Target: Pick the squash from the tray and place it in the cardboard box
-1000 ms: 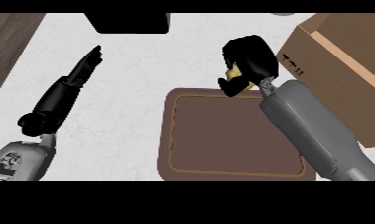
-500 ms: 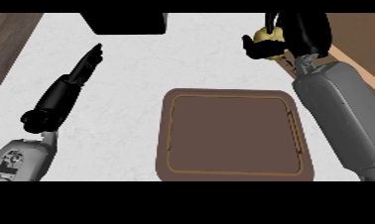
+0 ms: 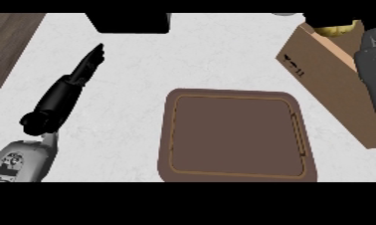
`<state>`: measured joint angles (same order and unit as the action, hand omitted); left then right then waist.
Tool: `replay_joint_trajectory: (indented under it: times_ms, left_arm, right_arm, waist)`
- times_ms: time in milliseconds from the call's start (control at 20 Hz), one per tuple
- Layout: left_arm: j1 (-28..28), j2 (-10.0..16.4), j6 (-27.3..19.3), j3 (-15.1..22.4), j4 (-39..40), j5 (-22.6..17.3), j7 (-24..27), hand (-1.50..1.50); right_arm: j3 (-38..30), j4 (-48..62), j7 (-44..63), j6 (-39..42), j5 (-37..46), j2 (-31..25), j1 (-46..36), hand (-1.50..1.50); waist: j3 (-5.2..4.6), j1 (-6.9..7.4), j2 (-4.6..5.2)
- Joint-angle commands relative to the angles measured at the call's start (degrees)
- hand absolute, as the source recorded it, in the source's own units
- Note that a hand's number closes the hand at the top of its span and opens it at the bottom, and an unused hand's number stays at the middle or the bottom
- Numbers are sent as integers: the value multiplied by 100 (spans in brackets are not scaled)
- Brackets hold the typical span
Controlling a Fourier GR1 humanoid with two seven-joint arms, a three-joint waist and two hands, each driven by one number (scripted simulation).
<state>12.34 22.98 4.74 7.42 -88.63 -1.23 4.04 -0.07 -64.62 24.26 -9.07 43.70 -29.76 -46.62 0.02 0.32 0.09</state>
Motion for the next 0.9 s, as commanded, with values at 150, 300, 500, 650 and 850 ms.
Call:
replay_joint_trajectory:
  times_ms: [150,300,500,650,850]
  left_arm:
    - [93,-164,93,-68,248,57,79,0]
    - [-43,120,331,-215,25,-80,197,0]
    - [-107,-193,84,38,-68,206,175,0]
    - [236,-351,-33,59,-95,248,-205,0]
    - [107,-154,191,-113,-72,170,-69,0]
  right_arm:
    - [-233,1433,-814,265,162,-557,-67,150]
    - [-394,2023,-1011,1193,-180,-929,-66,150]
    - [-478,2785,-1701,1791,-247,-1351,-140,150]
    - [-476,3330,-2185,2001,-223,-1435,-139,150]
    - [-399,4027,-2210,2733,-45,-1771,-502,150]
  waist:
    - [-1,38,24]
    - [1,99,32]
    - [4,104,39]
    - [9,99,53]
    - [6,163,57]
